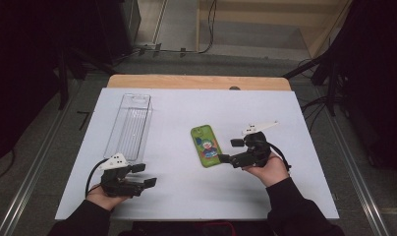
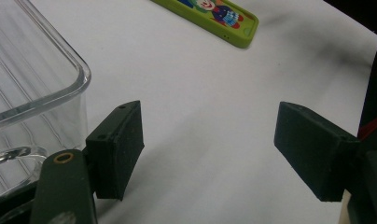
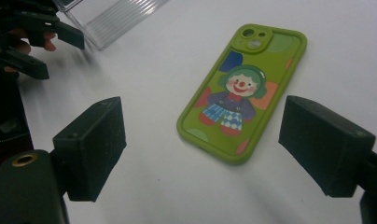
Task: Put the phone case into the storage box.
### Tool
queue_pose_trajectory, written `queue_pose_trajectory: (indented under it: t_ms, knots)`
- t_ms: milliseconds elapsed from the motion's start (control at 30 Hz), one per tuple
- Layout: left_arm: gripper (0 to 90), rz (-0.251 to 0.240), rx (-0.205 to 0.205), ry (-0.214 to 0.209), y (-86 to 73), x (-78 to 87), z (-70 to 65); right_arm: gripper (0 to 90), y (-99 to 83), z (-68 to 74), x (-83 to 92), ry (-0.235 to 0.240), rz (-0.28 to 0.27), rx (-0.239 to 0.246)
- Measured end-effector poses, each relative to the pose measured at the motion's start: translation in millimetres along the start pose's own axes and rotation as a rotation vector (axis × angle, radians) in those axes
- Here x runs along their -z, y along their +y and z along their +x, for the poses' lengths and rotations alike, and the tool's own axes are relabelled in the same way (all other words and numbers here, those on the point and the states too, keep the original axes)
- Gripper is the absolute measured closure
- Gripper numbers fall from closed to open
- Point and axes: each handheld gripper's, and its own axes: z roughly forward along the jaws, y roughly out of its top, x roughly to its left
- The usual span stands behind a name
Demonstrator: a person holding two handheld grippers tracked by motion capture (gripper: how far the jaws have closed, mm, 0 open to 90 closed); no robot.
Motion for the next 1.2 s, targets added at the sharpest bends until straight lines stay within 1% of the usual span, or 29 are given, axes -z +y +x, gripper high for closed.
queue_pose_trajectory:
  t_ms: [267, 567, 867, 967, 1200]
  knots:
    - [24.8, 0.0, 0.003, -0.003, 0.1, -0.8, -0.2, 13.1, 9.2, 2.2, -11.0, 0.017, 0.011, 0.022]
    - [24.8, 0.0, 0.0, -0.004, 0.0, -0.4, 0.1, 13.2, 24.9, 6.2, -26.7, 0.036, 0.025, 0.04]
    - [24.8, -0.002, -0.001, -0.006, 0.0, 0.0, 0.1, 13.9, 35.7, 9.9, -42.2, 0.041, 0.036, 0.053]
    - [24.8, -0.003, -0.001, -0.006, 0.0, 0.1, 0.2, 13.9, 39.0, 11.4, -46.9, 0.043, 0.039, 0.05]
    - [24.8, -0.002, 0.0, -0.006, -0.1, 0.4, 0.3, 13.9, 42.5, 12.7, -59.3, 0.038, 0.057, 0.054]
